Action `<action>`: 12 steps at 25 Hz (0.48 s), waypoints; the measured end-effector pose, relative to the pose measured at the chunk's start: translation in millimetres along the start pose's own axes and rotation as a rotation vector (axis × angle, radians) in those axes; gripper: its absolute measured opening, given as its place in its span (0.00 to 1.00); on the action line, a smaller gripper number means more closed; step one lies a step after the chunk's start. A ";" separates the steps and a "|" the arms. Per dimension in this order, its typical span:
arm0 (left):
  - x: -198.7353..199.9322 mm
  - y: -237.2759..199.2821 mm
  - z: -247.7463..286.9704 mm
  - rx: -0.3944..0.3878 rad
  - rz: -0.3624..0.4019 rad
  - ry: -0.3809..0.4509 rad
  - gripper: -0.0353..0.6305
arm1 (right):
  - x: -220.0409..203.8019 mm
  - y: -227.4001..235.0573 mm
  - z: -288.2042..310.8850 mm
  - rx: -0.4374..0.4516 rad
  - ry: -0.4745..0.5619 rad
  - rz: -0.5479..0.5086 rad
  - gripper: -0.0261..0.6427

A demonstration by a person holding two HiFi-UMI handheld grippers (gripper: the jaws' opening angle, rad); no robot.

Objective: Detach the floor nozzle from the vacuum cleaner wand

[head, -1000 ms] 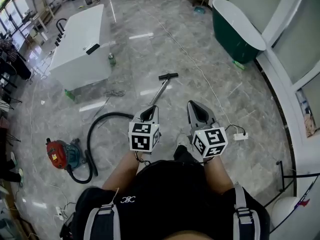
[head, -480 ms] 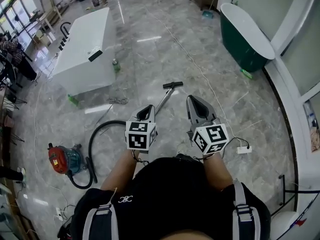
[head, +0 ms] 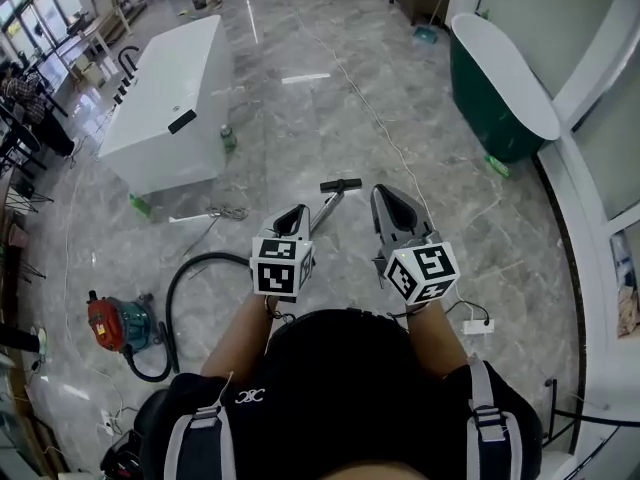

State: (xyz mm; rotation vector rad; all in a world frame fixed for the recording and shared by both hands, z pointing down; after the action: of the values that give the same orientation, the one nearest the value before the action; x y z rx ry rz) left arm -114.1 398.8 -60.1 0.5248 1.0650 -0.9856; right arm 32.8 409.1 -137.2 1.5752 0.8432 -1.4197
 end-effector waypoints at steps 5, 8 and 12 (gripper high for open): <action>23.4 10.1 38.3 0.030 -0.011 0.031 0.06 | 2.7 37.1 24.5 0.135 -0.039 0.172 0.06; 28.2 12.5 51.4 0.039 -0.024 0.035 0.06 | 1.5 54.3 35.6 0.126 -0.050 0.148 0.06; 32.3 6.4 69.4 0.021 -0.043 0.042 0.06 | -16.0 61.0 56.9 0.115 -0.096 0.053 0.06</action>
State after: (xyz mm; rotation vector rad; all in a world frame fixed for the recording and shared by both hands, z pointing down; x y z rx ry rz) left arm -70.8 335.3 -60.4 0.5434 1.1085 -1.0278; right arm 60.6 332.5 -113.4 1.5889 0.6690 -1.5153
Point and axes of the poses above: the fingertips, and each gripper's own axes: z forward along the fingers, y to its right, x out of its top, the point moved 2 cm from there along -z, backward along the fingers, and after that the axes turned 6 degrees about -x, right-handed, at the moved point
